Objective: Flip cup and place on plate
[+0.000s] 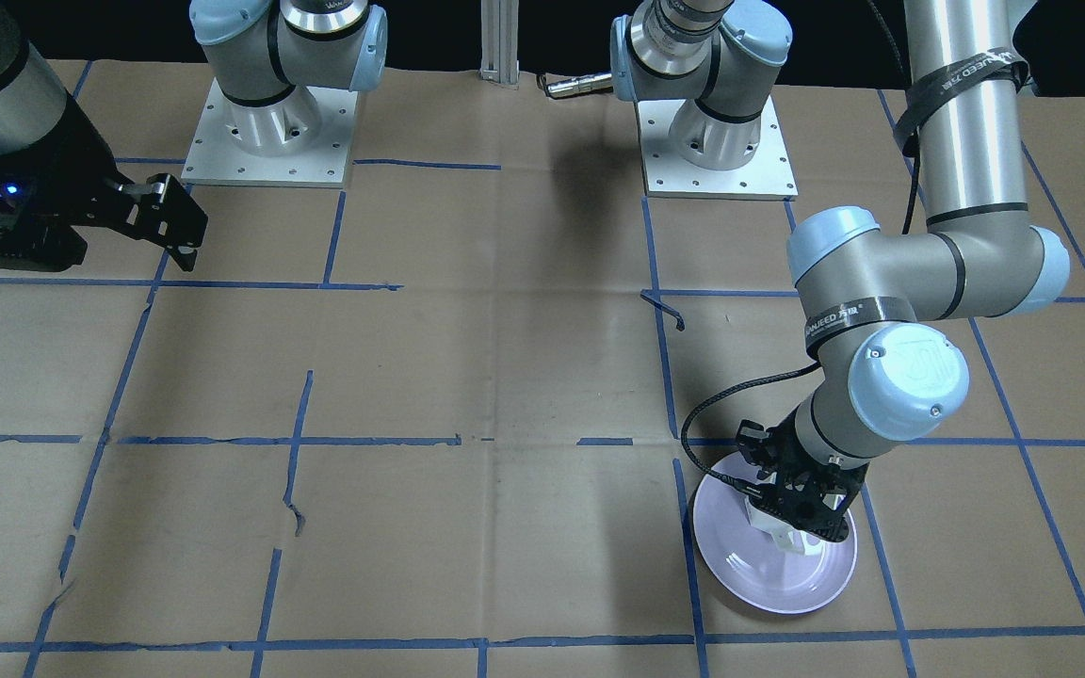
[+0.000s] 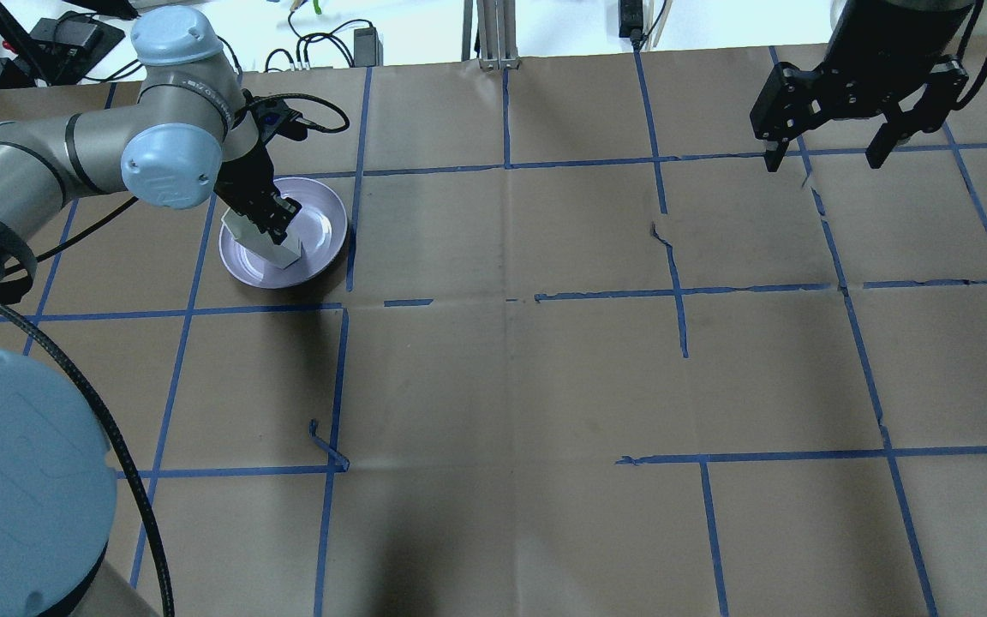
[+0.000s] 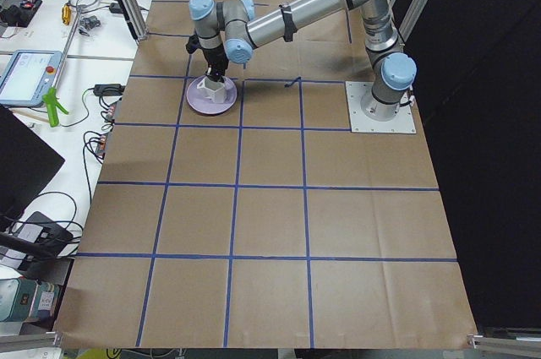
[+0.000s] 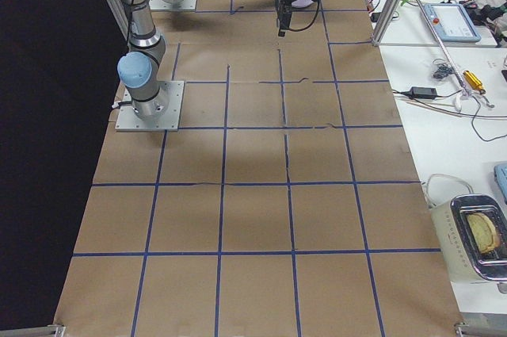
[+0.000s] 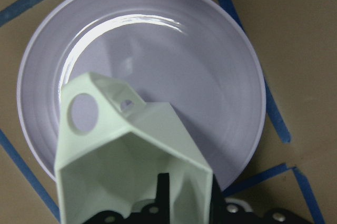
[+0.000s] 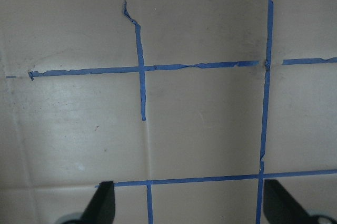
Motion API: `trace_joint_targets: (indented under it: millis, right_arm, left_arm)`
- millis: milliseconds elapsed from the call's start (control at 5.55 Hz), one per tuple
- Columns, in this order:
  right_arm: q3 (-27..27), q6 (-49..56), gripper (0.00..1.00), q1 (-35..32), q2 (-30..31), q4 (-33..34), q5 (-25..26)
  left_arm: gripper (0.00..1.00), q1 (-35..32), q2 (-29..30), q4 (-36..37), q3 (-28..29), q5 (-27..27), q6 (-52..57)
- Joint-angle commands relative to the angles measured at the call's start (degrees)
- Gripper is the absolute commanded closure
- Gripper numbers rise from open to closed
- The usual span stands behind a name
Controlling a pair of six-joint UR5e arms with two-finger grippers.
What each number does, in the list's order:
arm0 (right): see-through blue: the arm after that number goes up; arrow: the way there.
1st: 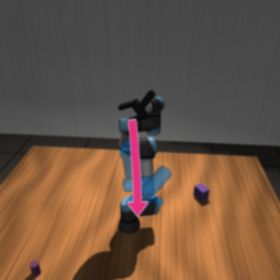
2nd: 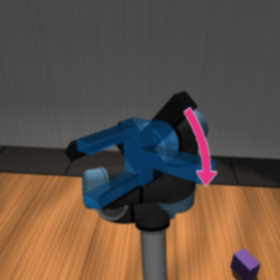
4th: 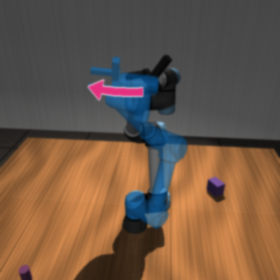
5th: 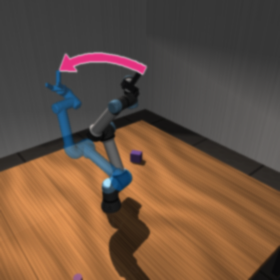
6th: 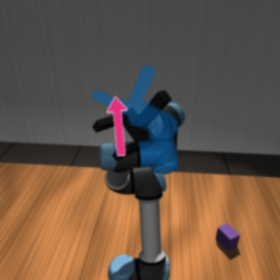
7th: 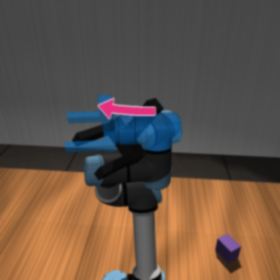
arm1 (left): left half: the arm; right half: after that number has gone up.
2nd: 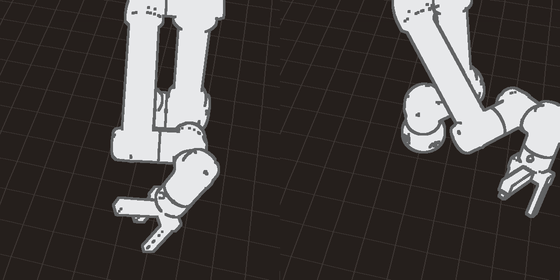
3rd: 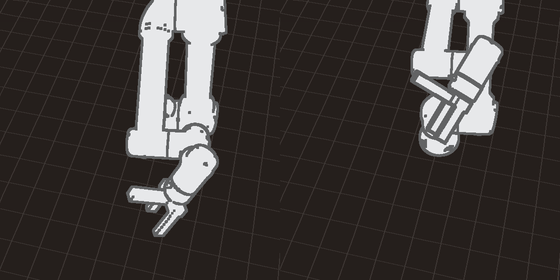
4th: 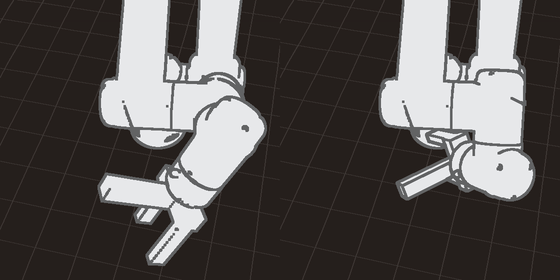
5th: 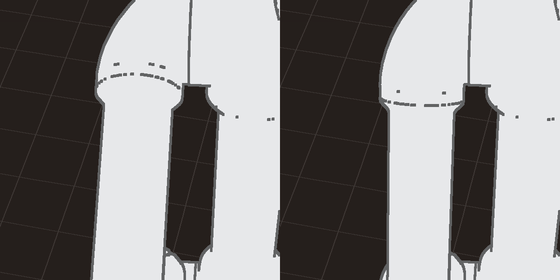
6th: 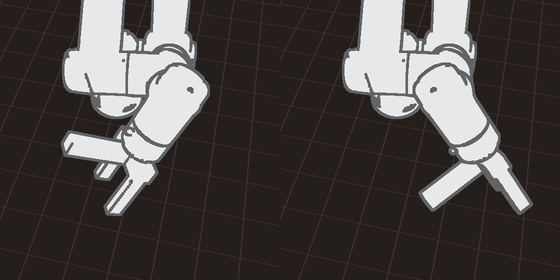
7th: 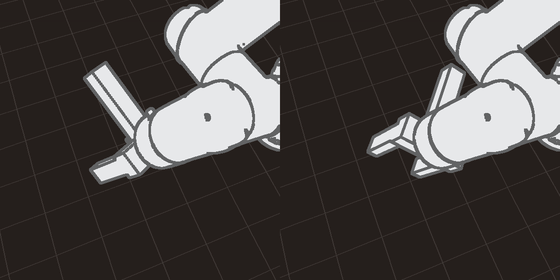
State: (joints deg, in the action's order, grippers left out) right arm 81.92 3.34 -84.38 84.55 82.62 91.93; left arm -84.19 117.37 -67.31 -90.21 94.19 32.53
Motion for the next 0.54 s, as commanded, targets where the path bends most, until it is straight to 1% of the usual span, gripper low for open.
trace_joint_targets:
  millis: [0,180,361]
  right_arm:
    - [0.00,0.00,0.00,0.00,0.00,0.00,0.00]
    - [0.00,0.00,0.00,0.00,0.00,0.00,0.00]
    - [0.00,0.00,0.00,0.00,0.00,0.00,0.00]
  left_arm:
    - [0.01,-0.80,-2.21,-0.54,0.29,0.02,-0.44]
    - [0.01,-0.98,-5.63,-5.93,1.17,-0.24,-3.23]
    - [0.01,-1.24,-10.10,-9.90,1.43,-0.67,-10.65]
